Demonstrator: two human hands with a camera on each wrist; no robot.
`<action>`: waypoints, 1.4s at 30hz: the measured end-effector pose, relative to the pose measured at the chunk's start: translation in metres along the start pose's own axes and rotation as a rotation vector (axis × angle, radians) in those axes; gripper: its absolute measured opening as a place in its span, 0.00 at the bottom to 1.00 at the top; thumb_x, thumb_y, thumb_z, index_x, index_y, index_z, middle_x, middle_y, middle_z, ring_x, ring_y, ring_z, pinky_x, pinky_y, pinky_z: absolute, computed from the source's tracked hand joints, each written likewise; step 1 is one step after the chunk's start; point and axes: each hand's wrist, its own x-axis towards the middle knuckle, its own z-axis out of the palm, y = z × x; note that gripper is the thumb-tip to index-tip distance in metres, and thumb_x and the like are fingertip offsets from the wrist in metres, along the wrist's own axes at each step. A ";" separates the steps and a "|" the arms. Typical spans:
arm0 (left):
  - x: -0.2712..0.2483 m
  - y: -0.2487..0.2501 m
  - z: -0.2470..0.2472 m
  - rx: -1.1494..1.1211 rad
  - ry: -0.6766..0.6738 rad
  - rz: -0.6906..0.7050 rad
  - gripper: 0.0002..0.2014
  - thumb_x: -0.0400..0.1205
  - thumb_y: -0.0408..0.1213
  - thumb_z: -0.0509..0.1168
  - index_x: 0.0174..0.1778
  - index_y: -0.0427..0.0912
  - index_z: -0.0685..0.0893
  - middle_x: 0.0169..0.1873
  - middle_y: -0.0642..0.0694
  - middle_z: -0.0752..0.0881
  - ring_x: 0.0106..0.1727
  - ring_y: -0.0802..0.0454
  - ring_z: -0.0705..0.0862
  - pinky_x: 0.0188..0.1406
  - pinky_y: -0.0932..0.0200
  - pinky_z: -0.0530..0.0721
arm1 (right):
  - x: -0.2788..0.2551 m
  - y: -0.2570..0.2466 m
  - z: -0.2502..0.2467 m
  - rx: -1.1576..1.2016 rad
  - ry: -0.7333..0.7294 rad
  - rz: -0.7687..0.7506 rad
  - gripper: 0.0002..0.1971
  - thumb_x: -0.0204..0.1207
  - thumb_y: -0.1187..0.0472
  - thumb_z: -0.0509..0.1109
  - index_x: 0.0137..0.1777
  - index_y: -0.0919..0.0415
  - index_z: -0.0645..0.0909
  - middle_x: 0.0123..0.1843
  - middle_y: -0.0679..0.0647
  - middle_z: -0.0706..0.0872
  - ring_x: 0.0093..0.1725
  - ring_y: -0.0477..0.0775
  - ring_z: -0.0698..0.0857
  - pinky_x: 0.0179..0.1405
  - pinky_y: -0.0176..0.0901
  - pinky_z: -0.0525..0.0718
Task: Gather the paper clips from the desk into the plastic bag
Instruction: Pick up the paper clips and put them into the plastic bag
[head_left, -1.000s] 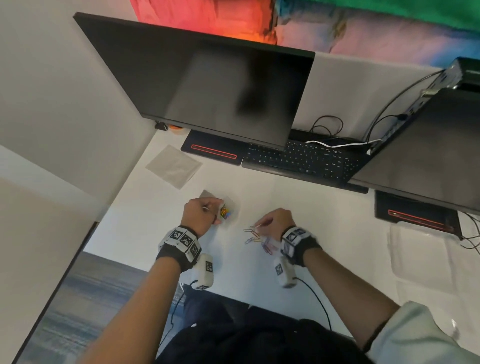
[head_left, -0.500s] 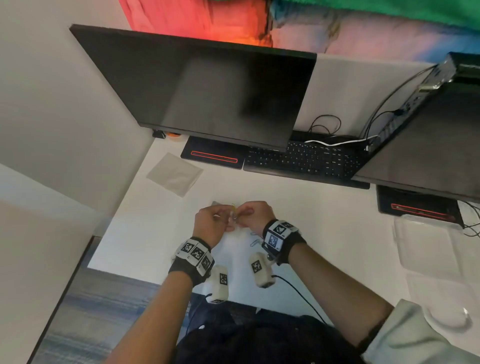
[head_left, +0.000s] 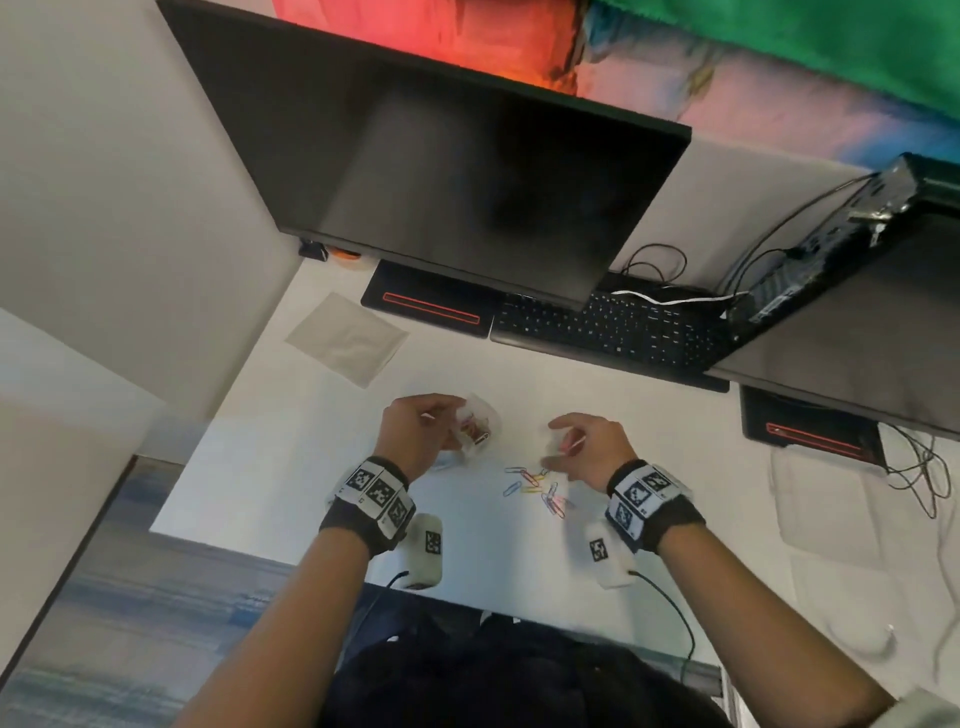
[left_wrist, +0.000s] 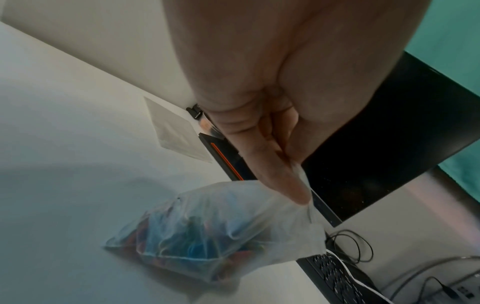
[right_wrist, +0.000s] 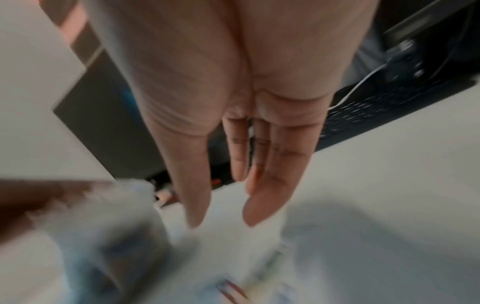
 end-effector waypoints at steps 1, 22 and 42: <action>0.001 -0.002 -0.003 -0.004 0.005 0.004 0.12 0.83 0.29 0.66 0.44 0.50 0.92 0.34 0.45 0.90 0.34 0.42 0.93 0.49 0.43 0.92 | -0.004 0.019 0.001 -0.160 -0.062 0.101 0.35 0.57 0.53 0.87 0.65 0.52 0.79 0.50 0.54 0.84 0.46 0.53 0.86 0.45 0.41 0.87; -0.014 -0.011 -0.015 -0.086 0.065 0.000 0.10 0.85 0.27 0.64 0.51 0.40 0.91 0.38 0.39 0.89 0.35 0.47 0.92 0.42 0.54 0.93 | 0.003 0.036 0.081 -0.414 0.026 -0.227 0.30 0.83 0.64 0.61 0.84 0.57 0.56 0.85 0.60 0.57 0.84 0.61 0.57 0.82 0.44 0.53; -0.024 -0.006 -0.003 -0.073 0.080 -0.024 0.10 0.86 0.28 0.63 0.56 0.34 0.89 0.40 0.35 0.87 0.37 0.39 0.90 0.20 0.73 0.79 | -0.020 0.062 0.093 -1.017 -0.153 -0.617 0.29 0.48 0.69 0.86 0.53 0.69 0.87 0.54 0.63 0.88 0.49 0.60 0.88 0.32 0.42 0.90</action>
